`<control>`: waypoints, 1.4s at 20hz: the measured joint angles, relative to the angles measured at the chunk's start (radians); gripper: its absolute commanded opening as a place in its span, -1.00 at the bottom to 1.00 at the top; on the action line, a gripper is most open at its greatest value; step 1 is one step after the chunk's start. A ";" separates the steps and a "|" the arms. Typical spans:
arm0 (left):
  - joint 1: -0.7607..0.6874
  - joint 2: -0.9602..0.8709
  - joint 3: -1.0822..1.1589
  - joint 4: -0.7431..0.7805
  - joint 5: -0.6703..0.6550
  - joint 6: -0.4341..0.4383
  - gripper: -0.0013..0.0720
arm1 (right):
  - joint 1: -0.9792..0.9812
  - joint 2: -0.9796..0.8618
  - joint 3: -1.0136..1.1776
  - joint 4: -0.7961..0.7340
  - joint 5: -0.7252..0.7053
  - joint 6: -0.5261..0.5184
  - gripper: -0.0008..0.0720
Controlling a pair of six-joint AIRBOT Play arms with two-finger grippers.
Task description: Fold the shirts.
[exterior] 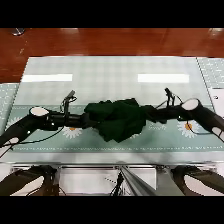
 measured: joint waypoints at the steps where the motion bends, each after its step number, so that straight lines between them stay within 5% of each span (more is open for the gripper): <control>1: 0.024 0.013 0.023 0.000 -0.008 0.004 -0.91 | 0.000 -0.005 0.063 -0.005 0.027 -0.012 -0.91; 5: 0.179 0.092 0.230 -0.002 -0.044 -0.031 -0.91 | -0.023 0.017 0.454 -0.124 0.139 0.005 -0.91; 13: 0.412 0.175 1.020 0.090 -0.114 -0.209 -0.91 | -0.037 0.111 1.357 -0.373 0.370 0.075 -0.90; 21: 0.448 0.431 1.371 0.565 -0.183 -0.342 -0.91 | -0.037 0.494 1.353 -0.589 0.507 0.093 -0.90; 28: 0.450 0.553 1.263 0.681 -0.322 -0.411 -0.91 | -0.037 0.594 1.211 -0.632 0.580 0.125 -0.90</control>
